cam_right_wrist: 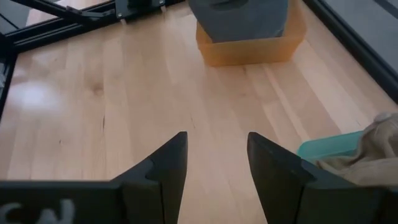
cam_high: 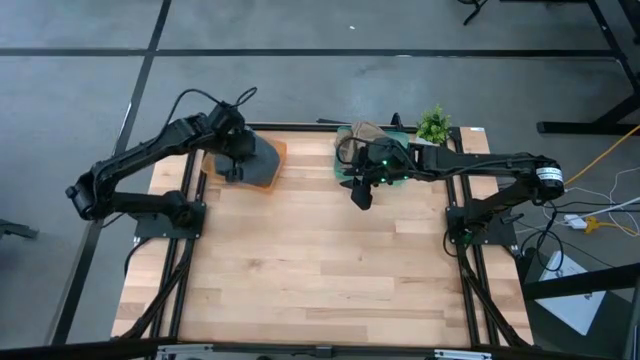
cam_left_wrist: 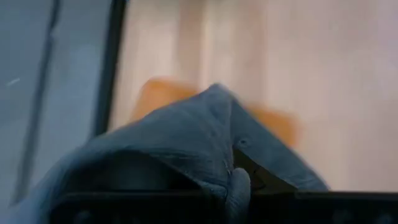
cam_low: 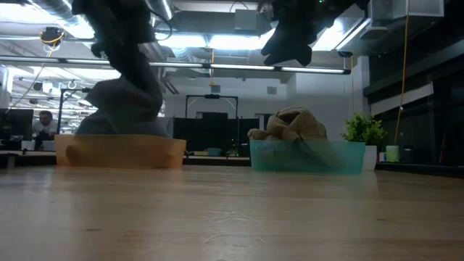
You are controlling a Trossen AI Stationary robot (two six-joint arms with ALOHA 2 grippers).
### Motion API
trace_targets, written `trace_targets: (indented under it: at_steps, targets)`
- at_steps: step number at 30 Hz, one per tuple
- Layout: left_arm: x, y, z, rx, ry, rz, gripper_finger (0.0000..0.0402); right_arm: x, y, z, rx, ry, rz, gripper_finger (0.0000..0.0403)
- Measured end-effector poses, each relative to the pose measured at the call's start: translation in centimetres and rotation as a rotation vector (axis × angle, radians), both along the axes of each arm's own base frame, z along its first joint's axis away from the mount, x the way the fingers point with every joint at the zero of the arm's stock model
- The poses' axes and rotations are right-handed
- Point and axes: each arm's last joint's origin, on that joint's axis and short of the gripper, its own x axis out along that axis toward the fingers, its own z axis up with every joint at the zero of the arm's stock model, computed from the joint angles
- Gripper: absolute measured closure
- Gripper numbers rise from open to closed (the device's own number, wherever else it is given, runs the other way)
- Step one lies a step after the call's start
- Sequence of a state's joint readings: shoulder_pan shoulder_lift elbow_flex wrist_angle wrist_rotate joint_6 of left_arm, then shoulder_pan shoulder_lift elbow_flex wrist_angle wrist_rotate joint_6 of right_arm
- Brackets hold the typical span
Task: Pick & Place hat
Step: Put the gray cap into the orange bin
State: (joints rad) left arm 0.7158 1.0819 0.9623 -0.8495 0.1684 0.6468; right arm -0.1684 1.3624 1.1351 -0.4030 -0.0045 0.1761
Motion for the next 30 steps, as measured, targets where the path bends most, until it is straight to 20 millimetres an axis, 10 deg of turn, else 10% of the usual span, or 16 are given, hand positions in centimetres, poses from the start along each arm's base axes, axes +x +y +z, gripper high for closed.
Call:
trace_targets:
  at_steps: [16, 30]
  targets:
    - [-0.6, 0.5, -0.3, 0.141, 0.167, 0.168, 0.0377, -0.1, -0.5, 0.0, -0.026, 0.005, -0.042, 0.0238]
    - [-2.8, 0.5, 0.4, -0.068, 0.027, 0.329, 0.0231, -0.2, -1.1, 0.0, -0.031, 0.007, -0.058, 0.0238]
